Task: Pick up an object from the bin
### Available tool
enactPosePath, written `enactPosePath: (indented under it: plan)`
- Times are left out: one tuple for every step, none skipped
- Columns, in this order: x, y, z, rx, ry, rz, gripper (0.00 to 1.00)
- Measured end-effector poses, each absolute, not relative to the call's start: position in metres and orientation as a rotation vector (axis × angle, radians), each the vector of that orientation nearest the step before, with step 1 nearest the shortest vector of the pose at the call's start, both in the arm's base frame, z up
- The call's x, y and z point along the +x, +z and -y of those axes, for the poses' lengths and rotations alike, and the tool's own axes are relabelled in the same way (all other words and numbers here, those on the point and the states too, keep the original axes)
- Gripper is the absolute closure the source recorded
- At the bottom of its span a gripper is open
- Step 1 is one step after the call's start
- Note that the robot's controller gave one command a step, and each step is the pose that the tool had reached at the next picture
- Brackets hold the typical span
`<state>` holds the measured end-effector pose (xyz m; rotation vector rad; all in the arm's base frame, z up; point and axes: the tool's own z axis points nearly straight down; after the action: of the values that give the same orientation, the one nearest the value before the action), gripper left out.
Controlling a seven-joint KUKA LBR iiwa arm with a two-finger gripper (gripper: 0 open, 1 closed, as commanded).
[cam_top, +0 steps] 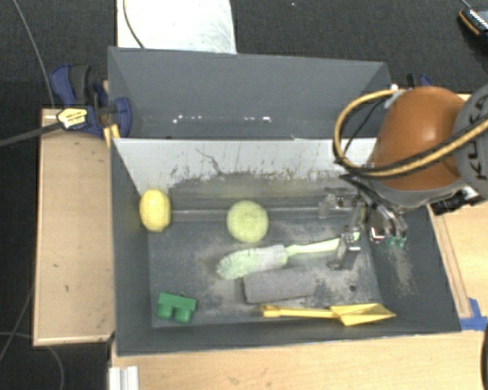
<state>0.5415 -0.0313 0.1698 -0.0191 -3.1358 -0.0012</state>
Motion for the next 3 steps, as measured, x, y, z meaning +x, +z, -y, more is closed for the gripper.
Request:
enactPosePath:
  plan:
    - [0.543, 0.174, 0.031, -0.016, 0.000, 3.144, 0.00]
    - [0.552, 0.069, -0.037, 0.240, -0.002, 3.129, 0.00]
    - [0.540, 0.116, -0.054, 0.367, 0.005, 3.137, 0.00]
